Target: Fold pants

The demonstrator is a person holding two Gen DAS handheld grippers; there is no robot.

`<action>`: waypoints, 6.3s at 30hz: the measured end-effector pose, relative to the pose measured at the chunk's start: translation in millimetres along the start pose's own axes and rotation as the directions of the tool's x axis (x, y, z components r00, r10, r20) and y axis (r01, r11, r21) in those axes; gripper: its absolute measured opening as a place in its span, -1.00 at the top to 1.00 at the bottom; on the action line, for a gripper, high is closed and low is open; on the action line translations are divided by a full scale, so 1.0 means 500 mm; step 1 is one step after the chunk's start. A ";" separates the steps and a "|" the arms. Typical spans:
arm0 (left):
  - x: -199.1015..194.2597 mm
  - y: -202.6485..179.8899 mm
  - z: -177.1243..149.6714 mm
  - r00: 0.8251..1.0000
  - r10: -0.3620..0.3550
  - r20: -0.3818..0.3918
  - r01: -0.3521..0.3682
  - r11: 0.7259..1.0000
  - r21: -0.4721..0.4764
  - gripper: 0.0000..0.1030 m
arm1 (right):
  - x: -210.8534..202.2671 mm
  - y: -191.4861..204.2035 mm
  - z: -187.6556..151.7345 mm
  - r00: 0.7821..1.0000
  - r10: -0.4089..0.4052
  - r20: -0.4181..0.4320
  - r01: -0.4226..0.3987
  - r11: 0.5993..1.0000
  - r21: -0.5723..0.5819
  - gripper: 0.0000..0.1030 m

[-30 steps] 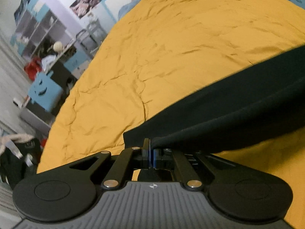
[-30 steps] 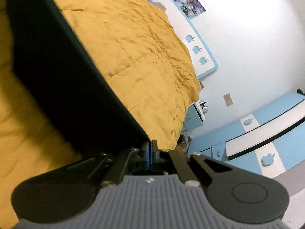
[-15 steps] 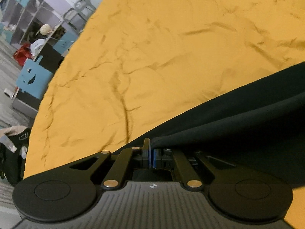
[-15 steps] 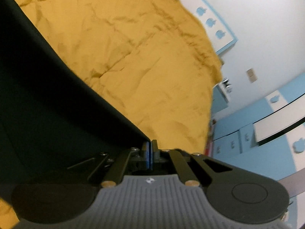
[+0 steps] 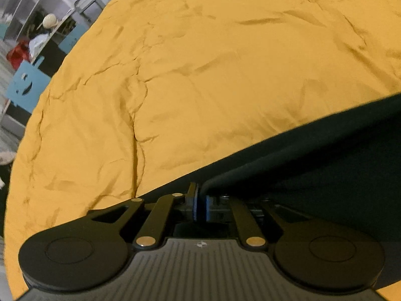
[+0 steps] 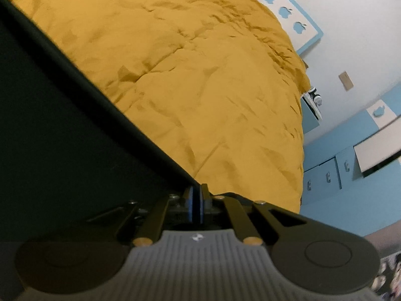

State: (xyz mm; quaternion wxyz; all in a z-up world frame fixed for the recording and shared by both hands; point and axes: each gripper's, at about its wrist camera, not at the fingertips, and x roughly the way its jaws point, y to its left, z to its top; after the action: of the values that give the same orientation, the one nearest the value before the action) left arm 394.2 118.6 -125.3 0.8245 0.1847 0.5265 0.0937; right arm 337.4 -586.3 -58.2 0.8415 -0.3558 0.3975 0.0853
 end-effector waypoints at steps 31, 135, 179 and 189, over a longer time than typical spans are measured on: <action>-0.163 -0.046 -0.230 0.674 -0.585 0.451 0.711 0.348 -0.612 -0.32 | -0.281 -0.140 -0.391 0.962 0.133 0.239 -0.261 0.179 0.949 -0.02; -0.317 0.087 -0.336 0.919 -0.213 0.333 0.283 0.942 -0.179 -0.16 | -0.373 0.050 -0.182 0.912 0.299 0.282 -0.410 0.598 0.689 0.35; -0.011 0.352 -0.315 0.959 -0.167 0.228 0.280 0.662 -0.696 0.96 | -0.325 0.223 -0.085 0.959 0.270 0.087 -0.263 0.735 0.625 0.28; -0.188 0.311 -0.294 0.945 -0.123 0.304 0.262 0.841 -0.474 0.53 | -0.327 0.224 -0.087 0.959 0.267 0.097 -0.268 0.736 0.622 0.28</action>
State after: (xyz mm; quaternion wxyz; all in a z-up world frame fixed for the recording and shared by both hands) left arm 227.7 258.3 -39.6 0.9112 -0.0825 0.3855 0.1197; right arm 153.6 -510.8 -17.0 0.8906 0.0067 0.4496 0.0678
